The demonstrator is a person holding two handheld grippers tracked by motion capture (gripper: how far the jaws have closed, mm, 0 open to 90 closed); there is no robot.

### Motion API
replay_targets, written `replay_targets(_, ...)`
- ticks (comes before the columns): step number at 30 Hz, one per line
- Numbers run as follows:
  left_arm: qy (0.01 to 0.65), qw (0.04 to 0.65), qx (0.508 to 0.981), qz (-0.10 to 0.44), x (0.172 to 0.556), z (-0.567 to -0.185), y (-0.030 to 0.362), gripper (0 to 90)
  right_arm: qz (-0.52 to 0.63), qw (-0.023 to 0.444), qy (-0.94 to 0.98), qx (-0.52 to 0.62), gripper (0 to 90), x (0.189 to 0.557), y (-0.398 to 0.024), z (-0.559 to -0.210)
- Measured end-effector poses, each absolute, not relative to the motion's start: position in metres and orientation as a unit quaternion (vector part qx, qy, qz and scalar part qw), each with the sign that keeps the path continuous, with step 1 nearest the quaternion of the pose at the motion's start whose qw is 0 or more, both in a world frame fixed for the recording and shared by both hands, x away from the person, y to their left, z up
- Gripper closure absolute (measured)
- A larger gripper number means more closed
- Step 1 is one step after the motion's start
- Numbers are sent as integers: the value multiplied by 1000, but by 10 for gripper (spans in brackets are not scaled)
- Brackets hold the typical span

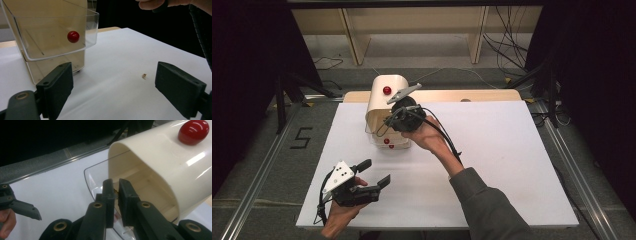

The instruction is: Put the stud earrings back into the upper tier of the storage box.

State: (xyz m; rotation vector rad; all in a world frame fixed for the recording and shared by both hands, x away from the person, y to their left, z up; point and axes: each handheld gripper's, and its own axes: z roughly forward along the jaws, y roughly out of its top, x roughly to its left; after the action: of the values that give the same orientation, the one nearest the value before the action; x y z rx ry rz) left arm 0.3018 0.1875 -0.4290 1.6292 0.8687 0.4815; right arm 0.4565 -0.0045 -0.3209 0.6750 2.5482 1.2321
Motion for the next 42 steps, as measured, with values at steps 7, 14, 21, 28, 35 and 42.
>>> replay_targets(7, 372, 578, 696, 205, 302, -429, 188, 145, 412, 112, 873, 236, 833, 462, 1, -327)
replay_targets(14, 372, 578, 697, 205, 302, -429, 188, 145, 413, 99, 875, 234, 749, 462, 4, -331)
replay_targets(21, 373, 578, 696, 205, 302, -429, 188, 145, 426, 97, 869, 231, 638, 457, -5, -322)
replay_targets(28, 372, 578, 697, 205, 302, -429, 188, 145, 439, 105, 861, 236, 501, 449, -28, -312)
replay_targets(35, 373, 577, 697, 205, 302, -429, 188, 145, 446, 115, 853, 245, 431, 437, -58, -310)
replay_targets(42, 374, 576, 698, 205, 302, -430, 188, 145, 442, 120, 852, 254, 400, 422, -94, -319)
